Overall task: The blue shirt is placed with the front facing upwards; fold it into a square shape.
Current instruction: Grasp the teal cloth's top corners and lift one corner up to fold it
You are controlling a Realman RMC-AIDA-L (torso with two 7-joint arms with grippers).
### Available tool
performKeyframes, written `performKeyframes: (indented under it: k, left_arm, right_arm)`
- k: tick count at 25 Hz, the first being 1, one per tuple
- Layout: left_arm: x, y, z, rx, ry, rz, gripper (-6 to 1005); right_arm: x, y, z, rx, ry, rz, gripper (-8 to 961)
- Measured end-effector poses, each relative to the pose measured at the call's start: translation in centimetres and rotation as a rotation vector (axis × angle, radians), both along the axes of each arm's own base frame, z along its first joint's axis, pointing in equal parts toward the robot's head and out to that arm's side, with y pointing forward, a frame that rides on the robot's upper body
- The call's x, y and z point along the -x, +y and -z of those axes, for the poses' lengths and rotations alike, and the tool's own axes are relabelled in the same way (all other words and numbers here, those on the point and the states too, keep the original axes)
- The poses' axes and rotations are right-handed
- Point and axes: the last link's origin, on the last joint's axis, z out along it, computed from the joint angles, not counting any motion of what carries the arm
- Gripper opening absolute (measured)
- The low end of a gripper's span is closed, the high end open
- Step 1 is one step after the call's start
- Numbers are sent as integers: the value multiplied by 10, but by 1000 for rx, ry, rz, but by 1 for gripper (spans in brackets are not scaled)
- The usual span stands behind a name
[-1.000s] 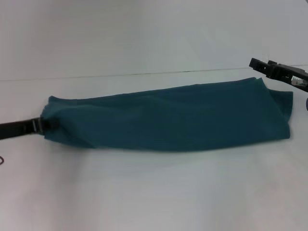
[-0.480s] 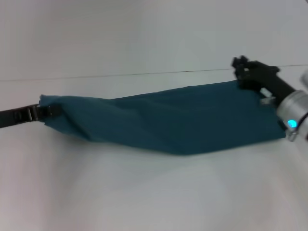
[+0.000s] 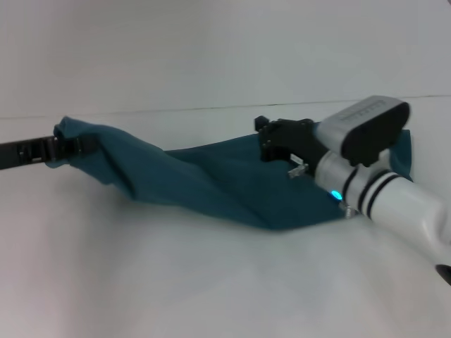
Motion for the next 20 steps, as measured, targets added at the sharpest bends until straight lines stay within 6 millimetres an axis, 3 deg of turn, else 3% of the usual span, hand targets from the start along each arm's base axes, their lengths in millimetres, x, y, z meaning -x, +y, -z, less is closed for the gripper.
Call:
performKeyframes:
  k: [6, 20]
  left_arm:
    - [-10, 2, -8, -29, -46, 60, 62]
    - [-37, 13, -18, -75, -100, 168, 62]
  right_arm:
    - [20, 0, 19, 75, -8, -5, -1]
    - [51, -25, 65, 266, -43, -35, -1]
